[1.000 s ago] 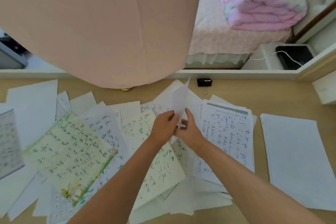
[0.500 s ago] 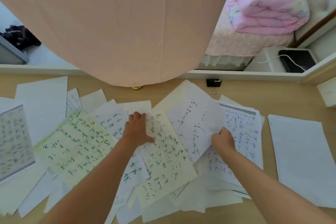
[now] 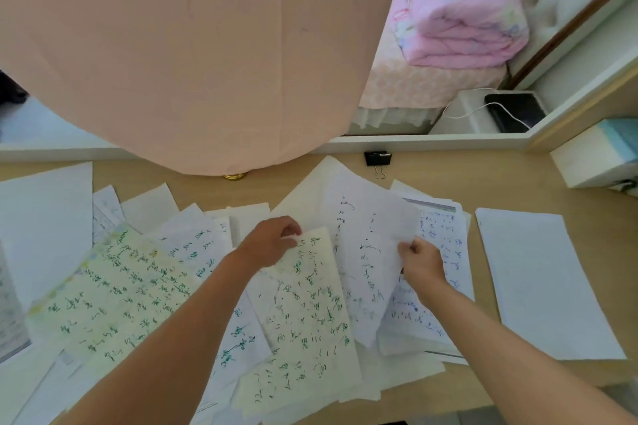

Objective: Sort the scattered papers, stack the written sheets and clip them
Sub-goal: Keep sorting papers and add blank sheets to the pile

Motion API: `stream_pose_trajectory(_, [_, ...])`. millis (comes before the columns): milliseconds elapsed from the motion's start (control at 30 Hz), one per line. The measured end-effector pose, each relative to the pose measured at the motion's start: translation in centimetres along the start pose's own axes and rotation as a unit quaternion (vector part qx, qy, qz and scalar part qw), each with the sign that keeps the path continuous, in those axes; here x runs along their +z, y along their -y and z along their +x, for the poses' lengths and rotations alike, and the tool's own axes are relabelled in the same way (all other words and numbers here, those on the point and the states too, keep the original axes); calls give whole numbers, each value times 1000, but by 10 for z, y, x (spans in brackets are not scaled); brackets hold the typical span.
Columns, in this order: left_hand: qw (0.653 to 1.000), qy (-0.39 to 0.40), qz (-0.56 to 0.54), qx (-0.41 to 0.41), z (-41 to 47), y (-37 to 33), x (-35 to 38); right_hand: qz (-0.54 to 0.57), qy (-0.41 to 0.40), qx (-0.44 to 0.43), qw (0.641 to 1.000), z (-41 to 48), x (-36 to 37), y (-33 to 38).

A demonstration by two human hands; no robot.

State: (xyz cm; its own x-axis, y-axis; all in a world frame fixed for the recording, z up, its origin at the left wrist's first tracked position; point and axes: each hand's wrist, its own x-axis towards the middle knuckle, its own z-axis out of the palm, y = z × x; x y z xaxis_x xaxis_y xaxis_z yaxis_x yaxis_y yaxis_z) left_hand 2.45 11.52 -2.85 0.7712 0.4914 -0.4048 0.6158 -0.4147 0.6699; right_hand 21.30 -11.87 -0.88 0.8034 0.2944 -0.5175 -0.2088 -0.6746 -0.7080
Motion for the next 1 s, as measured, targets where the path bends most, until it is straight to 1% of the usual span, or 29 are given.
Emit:
stream_pose_trajectory(67, [998,-16,-37,50,3,-24,1,-48,-9,-28,998,-1,-7,2])
stream_pose_trajectory(100, [996,-31,-47,72,5,-37,4,-54,-2,-32,998,-1,-11,1])
stream_pose_trajectory(200, [989,-81,-50,117,11,-75,19,-5,68,-1,998,-2,-16,1])
stream_pose_trajectory(267, [985,-93,-45,137,16,-94,33,32,122,23,992,-3,-17,-4])
stream_pose_trajectory(333, [985,-105,-46,129,21,-106,50,-12,150,-6,989,-9,-21,-7])
stream_pose_trajectory(367, [985,-117,-50,116,21,-109,57,-41,144,-21,989,-9,-24,-10])
stream_pose_trajectory(433, [979,-177,-27,97,23,-110,71,-59,94,-30,993,-2,-33,-16])
stream_pose_trajectory(500, [968,-241,-9,71,21,-108,80,-49,20,-17,998,7,-52,-20])
stream_pose_trajectory(567, [962,-273,-29,9,19,-109,86,-54,-62,2,997,19,-75,-24])
stream_pose_trajectory(600, [963,-263,-45,-32,18,-108,90,-71,-97,13,993,25,-86,-29])
stream_pose_trajectory(667, [973,-195,-73,-104,19,-107,105,-104,-133,36,985,39,-103,-40])
stream_pose_trajectory(733, [978,-116,-85,-152,21,-112,122,-147,-122,62,980,53,-112,-50])
stream_pose_trajectory(800, [978,-69,-99,-170,22,-122,138,-198,-93,91,972,60,-110,-54])
stream_pose_trajectory(867, [974,-54,-114,-186,26,-136,149,-202,-76,121,969,62,-103,-53])
stream_pose_trajectory(1000, [959,-74,-142,-232,37,-146,152,-136,-81,149,976,64,-89,-50])
